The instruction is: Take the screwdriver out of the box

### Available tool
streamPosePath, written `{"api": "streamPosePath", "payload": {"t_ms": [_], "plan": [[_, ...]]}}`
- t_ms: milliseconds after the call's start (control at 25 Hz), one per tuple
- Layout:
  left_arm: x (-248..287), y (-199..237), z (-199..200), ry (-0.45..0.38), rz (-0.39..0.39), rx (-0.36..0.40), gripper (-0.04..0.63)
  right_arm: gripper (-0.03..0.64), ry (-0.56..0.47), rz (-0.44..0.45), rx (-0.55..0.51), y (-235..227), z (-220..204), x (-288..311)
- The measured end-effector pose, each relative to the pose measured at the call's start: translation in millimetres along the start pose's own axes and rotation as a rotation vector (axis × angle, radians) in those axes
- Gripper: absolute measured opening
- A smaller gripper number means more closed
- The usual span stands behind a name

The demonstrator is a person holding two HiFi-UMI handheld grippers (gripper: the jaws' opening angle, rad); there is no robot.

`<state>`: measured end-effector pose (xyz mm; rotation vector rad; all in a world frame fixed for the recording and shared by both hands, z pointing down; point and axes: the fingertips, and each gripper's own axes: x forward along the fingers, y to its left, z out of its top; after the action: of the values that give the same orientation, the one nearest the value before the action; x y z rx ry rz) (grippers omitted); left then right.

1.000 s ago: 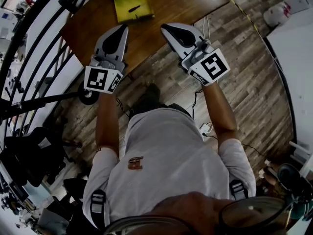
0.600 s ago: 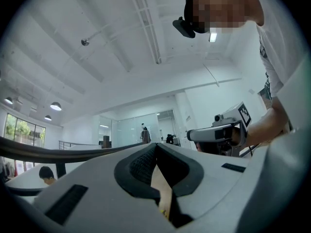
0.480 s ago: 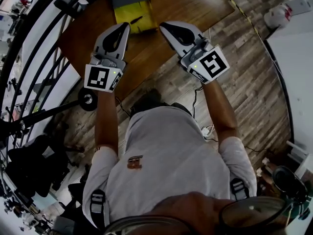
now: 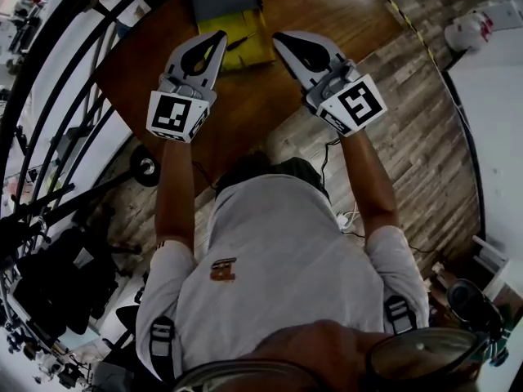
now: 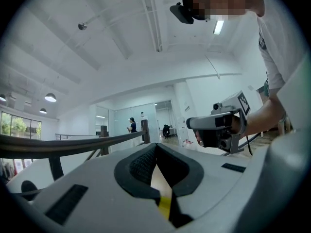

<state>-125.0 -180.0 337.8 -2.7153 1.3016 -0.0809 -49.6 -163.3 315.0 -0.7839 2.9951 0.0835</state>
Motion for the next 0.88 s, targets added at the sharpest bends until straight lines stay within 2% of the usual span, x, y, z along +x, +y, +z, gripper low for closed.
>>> {"api": "streamPosePath", "payload": {"t_ms": [400, 880], "plan": [[28.5, 20.3, -54.2, 0.144, -0.060, 0.032, 0.019, 0.032, 0.060, 0.004, 0.009, -18.7, -25.0, 25.6], [57.2, 21.6, -138.2, 0.449, -0.149, 0.084, 0.021, 0.032, 0.120, 0.047, -0.003, -42.7, -49.4, 41.7]]}}
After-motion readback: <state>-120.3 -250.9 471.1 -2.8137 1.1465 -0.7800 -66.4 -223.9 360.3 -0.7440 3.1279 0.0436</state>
